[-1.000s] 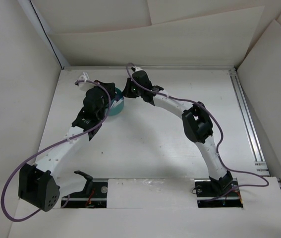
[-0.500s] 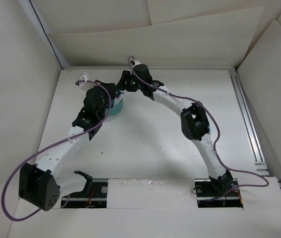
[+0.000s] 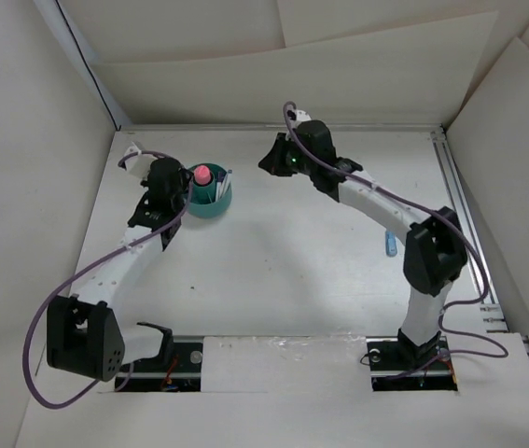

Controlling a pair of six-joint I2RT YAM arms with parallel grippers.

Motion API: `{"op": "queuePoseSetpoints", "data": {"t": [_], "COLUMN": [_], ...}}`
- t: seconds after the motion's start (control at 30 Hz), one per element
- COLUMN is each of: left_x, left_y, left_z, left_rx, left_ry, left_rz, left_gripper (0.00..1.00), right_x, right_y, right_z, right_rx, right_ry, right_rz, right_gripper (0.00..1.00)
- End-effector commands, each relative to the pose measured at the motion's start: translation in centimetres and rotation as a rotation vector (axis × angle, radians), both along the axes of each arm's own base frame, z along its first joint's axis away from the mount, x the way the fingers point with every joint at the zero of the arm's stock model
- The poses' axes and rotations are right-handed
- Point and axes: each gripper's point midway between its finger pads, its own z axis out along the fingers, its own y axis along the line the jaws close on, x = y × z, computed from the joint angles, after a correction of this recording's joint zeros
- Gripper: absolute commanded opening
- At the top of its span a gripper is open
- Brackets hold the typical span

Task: Sort the stationery into containers

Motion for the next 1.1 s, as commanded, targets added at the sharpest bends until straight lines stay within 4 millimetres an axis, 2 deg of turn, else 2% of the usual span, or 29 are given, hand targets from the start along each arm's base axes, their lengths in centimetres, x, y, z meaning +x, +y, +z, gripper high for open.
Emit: {"op": "queuePoseSetpoints", "data": {"t": [0.0, 0.07, 0.13, 0.17, 0.2, 0.23, 0.27, 0.3, 0.37, 0.43, 0.47, 0.63, 0.67, 0.73, 0.8, 0.83, 0.93, 1.0, 1.07], "left_x": [-0.6, -0.6, -0.3, 0.2, 0.6, 1.4, 2.2, 2.5, 2.9, 3.1, 3.3, 4.2, 4.3, 4.6, 4.4, 3.9, 3.4, 2.5, 2.2], "left_y": [1.3, 1.6, 2.6, 2.2, 2.3, 2.7, 2.2, 2.4, 3.3, 3.6, 4.0, 3.9, 4.3, 4.3, 4.3, 4.2, 4.0, 3.9, 3.8], "left_z": [-3.1, -4.1, -5.9, -5.8, -6.2, -7.6, -7.2, -7.6, -9.4, -9.4, -9.8, -10.5, -11.3, -11.4, -11.6, -12.5, -12.0, -13.1, -12.6], "left_rx": [0.008, 0.020, 0.033, 0.021, 0.033, 0.041, 0.035, 0.059, 0.095, 0.110, 0.110, 0.149, 0.153, 0.153, 0.155, 0.155, 0.135, 0.122, 0.115], "left_ry": [0.099, 0.120, 0.170, 0.178, 0.196, 0.236, 0.242, 0.269, 0.338, 0.339, 0.344, 0.379, 0.405, 0.407, 0.416, 0.438, 0.409, 0.433, 0.421], "left_rz": [0.067, 0.080, 0.107, 0.085, 0.073, 0.069, 0.052, 0.058, 0.091, 0.102, 0.113, 0.097, 0.105, 0.105, 0.105, 0.094, 0.087, 0.080, 0.072], "left_gripper": [0.00, 0.00, 0.08, 0.13, 0.15, 0.15, 0.13, 0.09, 0.05, 0.05, 0.05, 0.07, 0.07, 0.05, 0.03, 0.02, 0.00, 0.00, 0.00], "right_x": [-2.0, -3.1, -4.8, -5.3, -5.8, -6.4, -6.7, -7.2, -7.8, -8.2, -8.4, -9.1, -9.1, -9.2, -9.1, -9.1, -9.2, -9.2, -9.2], "right_y": [-2.3, -3.1, -4.0, -4.3, -4.8, -5.2, -5.4, -5.8, -6.4, -6.8, -6.9, -7.4, -7.4, -7.2, -7.1, -7.1, -7.0, -7.0, -7.0], "right_z": [2.7, 3.0, 3.0, 2.8, 1.9, 2.6, 2.5, 1.8, 2.5, 2.2, 2.9, 1.8, 1.8, 2.0, 1.6, 1.6, 1.6, 1.6, 1.6], "right_rx": [-0.015, -0.028, -0.033, -0.034, -0.052, -0.044, -0.044, -0.053, -0.046, -0.049, -0.039, -0.052, -0.052, -0.044, -0.049, -0.049, -0.047, -0.047, -0.047], "right_ry": [-0.088, -0.102, -0.102, -0.099, -0.091, -0.101, -0.101, -0.089, -0.104, -0.101, -0.113, -0.096, -0.096, -0.101, -0.094, -0.094, -0.093, -0.093, -0.093], "right_rz": [-0.048, -0.066, -0.067, -0.067, -0.063, -0.064, -0.064, -0.063, -0.074, -0.074, -0.075, -0.074, -0.074, -0.064, -0.063, -0.063, -0.055, -0.055, -0.055], "right_gripper": [0.00, 0.00, 0.00, 0.00, 0.00, 0.00, 0.00, 0.00, 0.00, 0.00, 0.00, 0.00, 0.00, 0.00, 0.00, 0.00, 0.00, 0.00, 0.00]}}
